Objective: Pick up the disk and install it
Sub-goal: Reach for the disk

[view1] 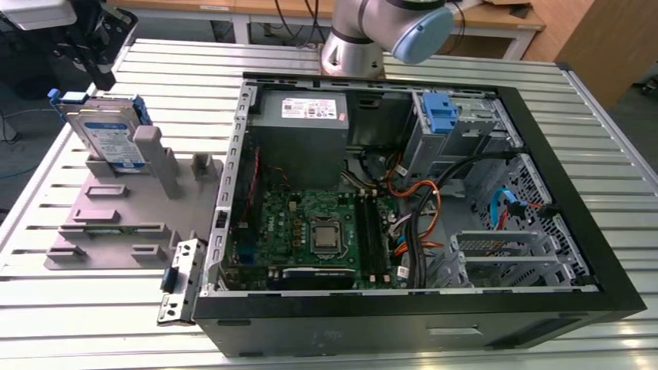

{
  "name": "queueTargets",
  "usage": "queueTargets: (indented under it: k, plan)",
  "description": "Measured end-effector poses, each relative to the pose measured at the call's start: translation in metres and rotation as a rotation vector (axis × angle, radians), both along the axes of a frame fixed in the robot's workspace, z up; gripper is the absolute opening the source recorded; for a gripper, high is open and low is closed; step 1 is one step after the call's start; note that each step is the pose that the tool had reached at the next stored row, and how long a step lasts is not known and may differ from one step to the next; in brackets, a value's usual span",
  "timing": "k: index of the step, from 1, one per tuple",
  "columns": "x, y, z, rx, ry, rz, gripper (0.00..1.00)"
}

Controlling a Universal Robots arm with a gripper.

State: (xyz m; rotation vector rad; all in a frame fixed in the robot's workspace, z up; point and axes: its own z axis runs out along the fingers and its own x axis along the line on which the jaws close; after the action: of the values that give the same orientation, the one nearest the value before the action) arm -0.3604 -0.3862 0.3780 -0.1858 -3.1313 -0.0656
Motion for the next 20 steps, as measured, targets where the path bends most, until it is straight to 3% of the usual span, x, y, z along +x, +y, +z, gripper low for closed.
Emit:
queueTargets:
  k: [7, 20]
  plan:
    - [-0.0149, 0.0081, -0.0045, 0.0002, -0.0003, -0.003, 0.11]
    - [-0.0285, 0.0215, -0.0178, -0.0001, 0.0, -0.003, 0.11]
